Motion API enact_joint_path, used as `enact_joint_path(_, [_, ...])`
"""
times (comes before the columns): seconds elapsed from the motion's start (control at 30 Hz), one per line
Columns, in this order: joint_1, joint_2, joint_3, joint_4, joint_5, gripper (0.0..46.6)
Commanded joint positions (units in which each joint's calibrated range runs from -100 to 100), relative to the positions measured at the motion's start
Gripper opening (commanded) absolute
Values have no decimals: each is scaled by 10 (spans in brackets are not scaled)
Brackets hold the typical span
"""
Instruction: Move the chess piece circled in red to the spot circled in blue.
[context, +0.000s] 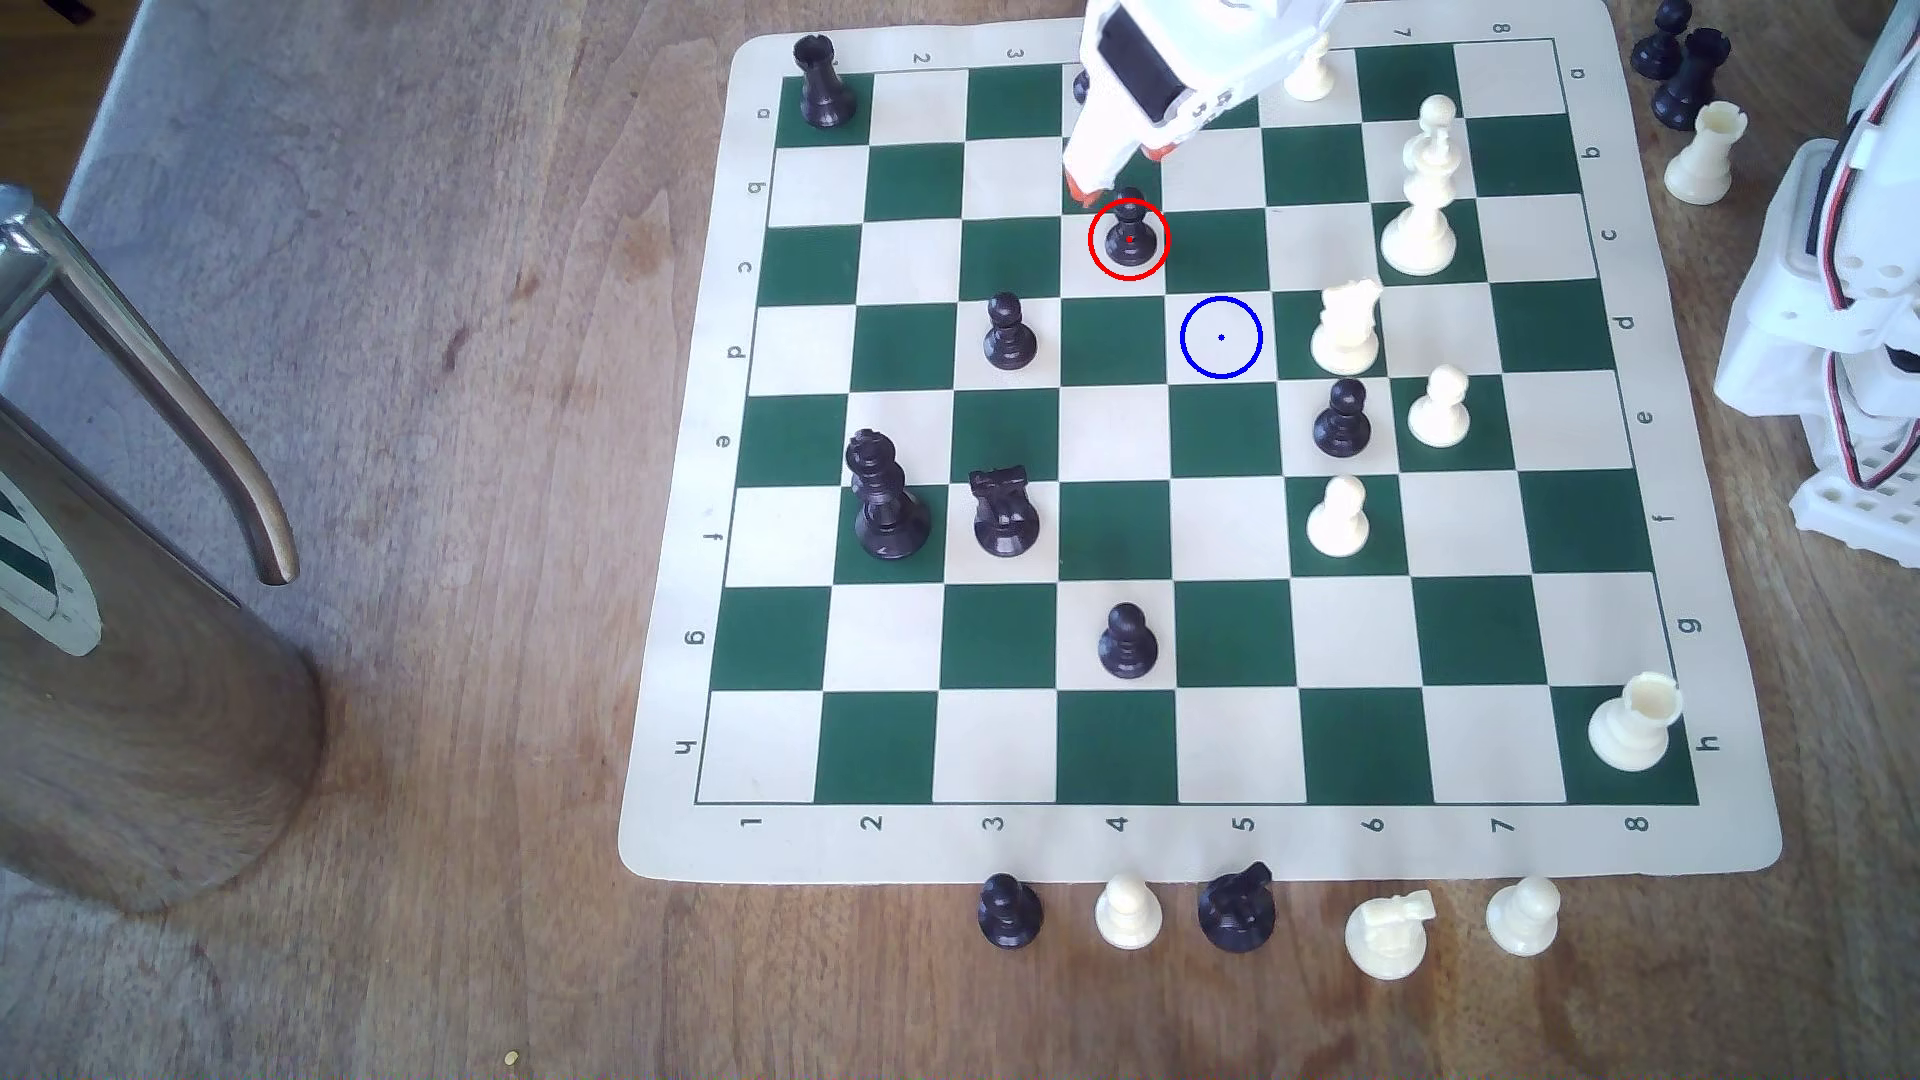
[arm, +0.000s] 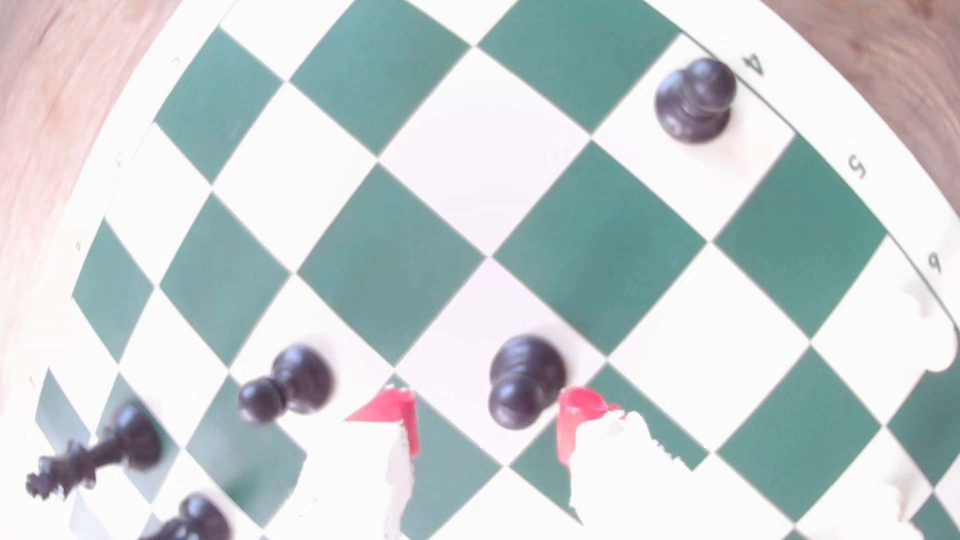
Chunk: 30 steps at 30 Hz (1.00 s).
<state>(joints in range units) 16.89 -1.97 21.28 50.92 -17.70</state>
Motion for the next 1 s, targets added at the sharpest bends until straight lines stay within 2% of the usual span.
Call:
enact_joint_path(0.0, [0,6,-51,-15,4,148])
enact_joint_path(0.53, [4,51,-53,-37,6,147])
enact_joint_path(0.97, [7,72,-46,-47,9,124])
